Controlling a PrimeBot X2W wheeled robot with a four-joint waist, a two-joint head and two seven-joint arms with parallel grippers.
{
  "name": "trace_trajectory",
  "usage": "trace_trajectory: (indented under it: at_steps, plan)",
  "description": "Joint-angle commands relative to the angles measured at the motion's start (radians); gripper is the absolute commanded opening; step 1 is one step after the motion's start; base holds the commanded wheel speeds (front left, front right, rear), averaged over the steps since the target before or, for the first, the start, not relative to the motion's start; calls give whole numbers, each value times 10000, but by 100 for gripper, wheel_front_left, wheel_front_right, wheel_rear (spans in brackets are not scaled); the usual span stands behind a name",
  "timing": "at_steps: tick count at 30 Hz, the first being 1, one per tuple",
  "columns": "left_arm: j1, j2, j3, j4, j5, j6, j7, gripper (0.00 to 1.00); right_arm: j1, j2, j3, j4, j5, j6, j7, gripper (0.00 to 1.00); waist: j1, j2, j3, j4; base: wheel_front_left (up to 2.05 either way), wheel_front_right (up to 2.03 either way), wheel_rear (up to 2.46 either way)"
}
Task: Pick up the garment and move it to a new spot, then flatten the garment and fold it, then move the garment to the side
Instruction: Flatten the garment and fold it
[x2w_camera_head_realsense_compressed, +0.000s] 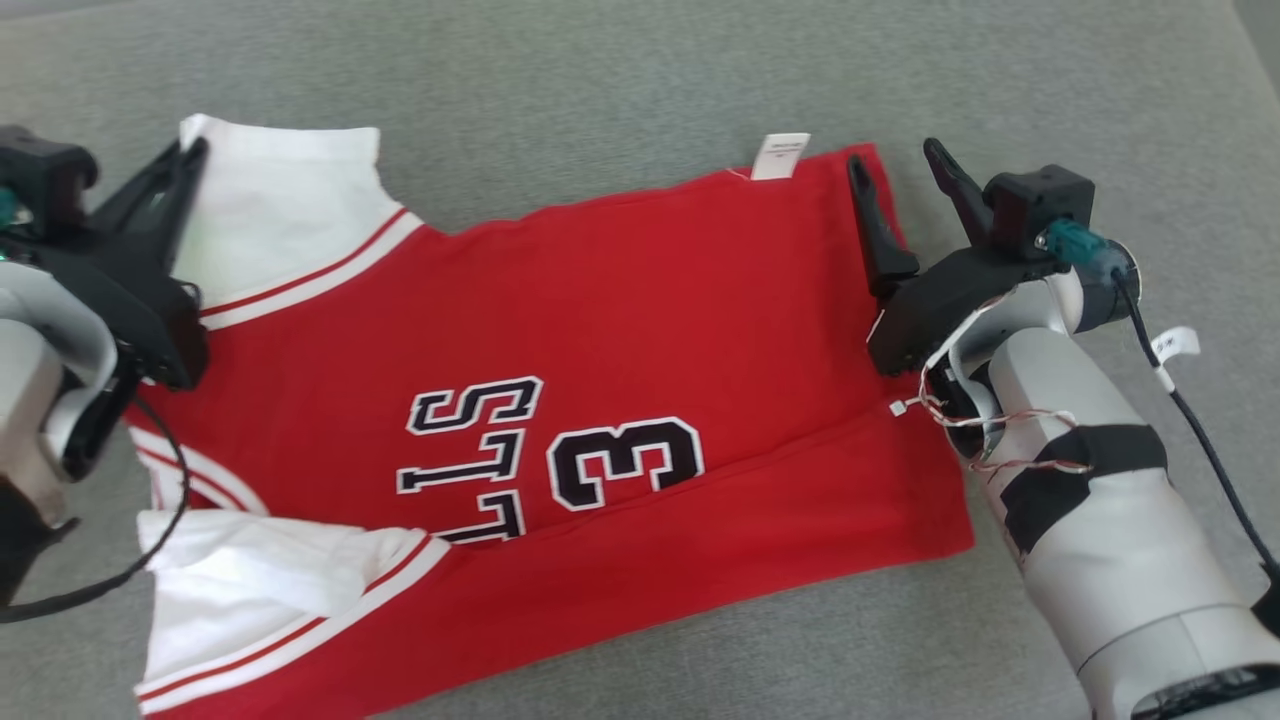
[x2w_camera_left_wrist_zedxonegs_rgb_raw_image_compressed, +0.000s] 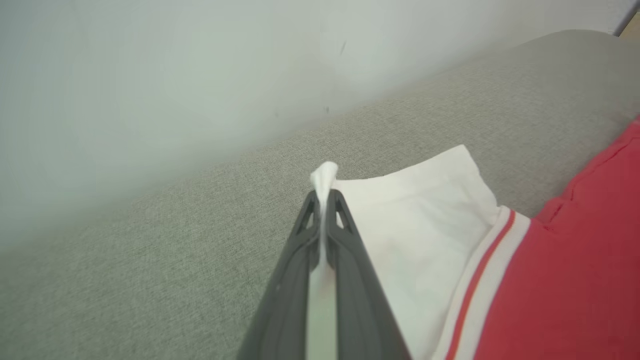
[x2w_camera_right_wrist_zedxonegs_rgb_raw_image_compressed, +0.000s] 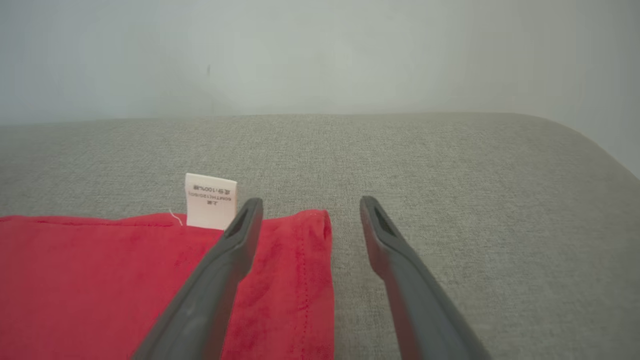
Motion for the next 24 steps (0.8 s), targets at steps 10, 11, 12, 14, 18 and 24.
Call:
trace_trajectory:
  at_steps: [10,11,12,14,18,24]
  plan:
    - [-383,-206,-722,-79,-203,30,-546,0,-907,-64,524,1837,499,-26,307,25,0,0,-76,366,0,0,0]
    - [-420,-202,-765,-62,-238,30,-556,0,-996,-66,546,1919,522,-24,269,8,0,0,-68,364,0,0,0]
    - [-451,-197,-805,-44,-273,30,-589,0,-1075,-85,569,2030,526,-24,223,4,0,0,-55,359,0,0,0]
    - [-477,-190,-869,-18,-336,30,-638,0,-1187,-116,589,2245,573,-26,177,0,0,0,-21,357,0,0,0]
    - [-620,-229,-1005,21,-478,30,-715,0,-1470,-112,615,2765,630,-24,299,0,0,0,90,396,0,0,0]
    - [-714,-252,-1151,108,-609,30,-821,0,-1657,-66,702,2947,721,-26,-190,0,0,0,53,490,0,0,0]
